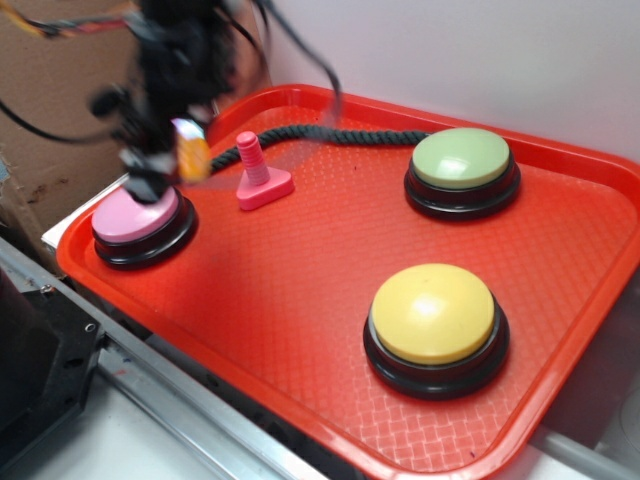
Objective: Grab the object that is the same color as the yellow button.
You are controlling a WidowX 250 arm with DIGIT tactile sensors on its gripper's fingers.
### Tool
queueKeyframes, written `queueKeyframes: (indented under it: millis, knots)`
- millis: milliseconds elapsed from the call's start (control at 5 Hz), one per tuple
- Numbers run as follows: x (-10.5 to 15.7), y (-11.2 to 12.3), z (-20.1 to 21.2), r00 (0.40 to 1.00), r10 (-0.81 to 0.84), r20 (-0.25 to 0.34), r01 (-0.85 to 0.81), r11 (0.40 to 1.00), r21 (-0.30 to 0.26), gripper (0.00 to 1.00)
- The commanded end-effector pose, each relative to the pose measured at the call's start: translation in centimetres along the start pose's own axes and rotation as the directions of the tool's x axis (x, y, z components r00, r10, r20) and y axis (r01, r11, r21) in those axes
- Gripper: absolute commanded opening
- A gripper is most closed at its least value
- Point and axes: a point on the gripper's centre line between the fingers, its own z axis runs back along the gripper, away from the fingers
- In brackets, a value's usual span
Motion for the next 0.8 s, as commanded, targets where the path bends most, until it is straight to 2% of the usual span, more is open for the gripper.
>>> queueKeyframes:
  millis: [0, 200, 400, 600]
  knots:
    - [-3.7, -0.9, 9.4, 0.871, 0.471, 0.137, -0.459, 0.881, -0.11, 0.0]
    - [-3.0, -3.2, 14.7, 0.728, 0.675, 0.121, -0.663, 0.738, -0.129, 0.0]
    - [-1.5, -4.0, 17.6, 0.542, 0.832, 0.118, -0.818, 0.554, -0.152, 0.0]
    - [-1.1, -4.6, 17.7, 0.561, 0.816, 0.139, -0.805, 0.577, -0.139, 0.0]
